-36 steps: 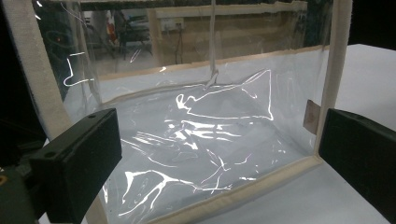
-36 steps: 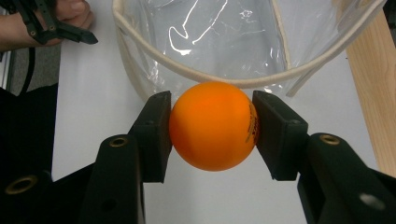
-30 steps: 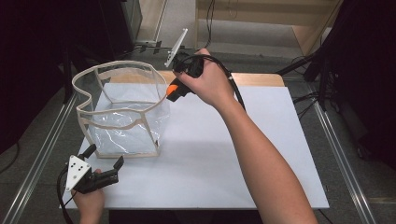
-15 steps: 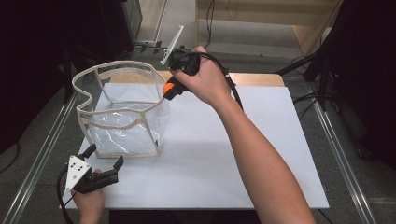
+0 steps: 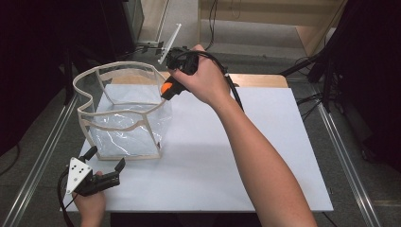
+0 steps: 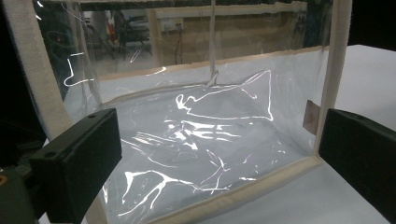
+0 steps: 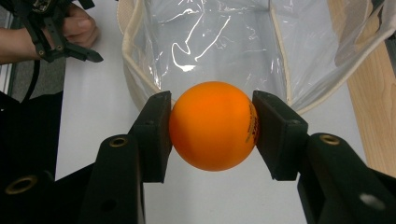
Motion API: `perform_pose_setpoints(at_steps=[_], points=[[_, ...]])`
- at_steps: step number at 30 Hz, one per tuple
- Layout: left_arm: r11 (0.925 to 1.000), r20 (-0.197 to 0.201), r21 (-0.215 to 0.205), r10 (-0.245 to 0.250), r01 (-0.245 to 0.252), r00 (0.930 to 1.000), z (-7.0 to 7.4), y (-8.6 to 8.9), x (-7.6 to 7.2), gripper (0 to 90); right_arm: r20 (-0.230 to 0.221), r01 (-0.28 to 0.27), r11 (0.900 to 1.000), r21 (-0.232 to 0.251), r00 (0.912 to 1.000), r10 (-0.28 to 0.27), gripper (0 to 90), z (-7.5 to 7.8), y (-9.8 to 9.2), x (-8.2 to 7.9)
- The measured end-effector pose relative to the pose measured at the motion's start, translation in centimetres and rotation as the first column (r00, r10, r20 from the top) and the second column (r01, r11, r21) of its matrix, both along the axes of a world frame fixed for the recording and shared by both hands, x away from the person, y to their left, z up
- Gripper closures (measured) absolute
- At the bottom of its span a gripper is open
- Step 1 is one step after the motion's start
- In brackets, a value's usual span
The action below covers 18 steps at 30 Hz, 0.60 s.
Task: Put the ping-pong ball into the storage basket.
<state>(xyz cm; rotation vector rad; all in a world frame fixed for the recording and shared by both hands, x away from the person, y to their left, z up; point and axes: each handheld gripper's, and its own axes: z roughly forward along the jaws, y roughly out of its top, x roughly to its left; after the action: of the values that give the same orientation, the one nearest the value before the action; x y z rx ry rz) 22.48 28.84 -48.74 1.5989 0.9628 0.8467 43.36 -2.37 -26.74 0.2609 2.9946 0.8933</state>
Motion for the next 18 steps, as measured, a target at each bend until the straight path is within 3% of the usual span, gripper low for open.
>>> perform_pose_setpoints(at_steps=[18], points=[[1.0, 0.0, 0.002, 0.0, 0.0, 1.0, 0.0, 0.0, 0.0, 0.0, -0.001, -0.016, 1.0, 0.004, 0.9999, 0.016, 47.7, 0.1, 1.4, 0.1]])
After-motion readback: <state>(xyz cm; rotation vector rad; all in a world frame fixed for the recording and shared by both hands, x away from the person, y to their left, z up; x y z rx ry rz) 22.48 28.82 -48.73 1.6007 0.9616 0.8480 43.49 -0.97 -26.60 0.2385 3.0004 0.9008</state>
